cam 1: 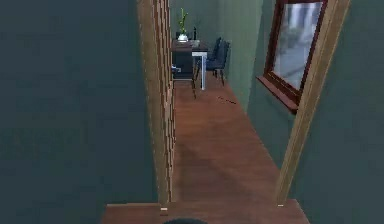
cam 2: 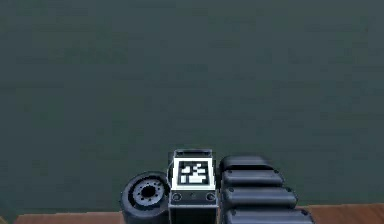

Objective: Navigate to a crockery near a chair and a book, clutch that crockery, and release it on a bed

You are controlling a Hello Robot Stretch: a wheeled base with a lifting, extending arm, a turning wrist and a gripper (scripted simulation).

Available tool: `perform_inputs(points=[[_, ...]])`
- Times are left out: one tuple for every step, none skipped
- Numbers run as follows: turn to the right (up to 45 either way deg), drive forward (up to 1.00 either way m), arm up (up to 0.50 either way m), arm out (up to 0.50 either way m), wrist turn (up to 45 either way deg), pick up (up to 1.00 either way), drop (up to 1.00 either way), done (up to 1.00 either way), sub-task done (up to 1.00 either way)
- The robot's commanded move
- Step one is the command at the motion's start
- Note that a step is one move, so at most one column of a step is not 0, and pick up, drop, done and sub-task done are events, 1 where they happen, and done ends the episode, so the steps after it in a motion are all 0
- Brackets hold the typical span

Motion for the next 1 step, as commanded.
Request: perform_inputs(points=[[0.0,1.0,0.0,0.0,0.0,0.0,0.0,0.0,0.0]])
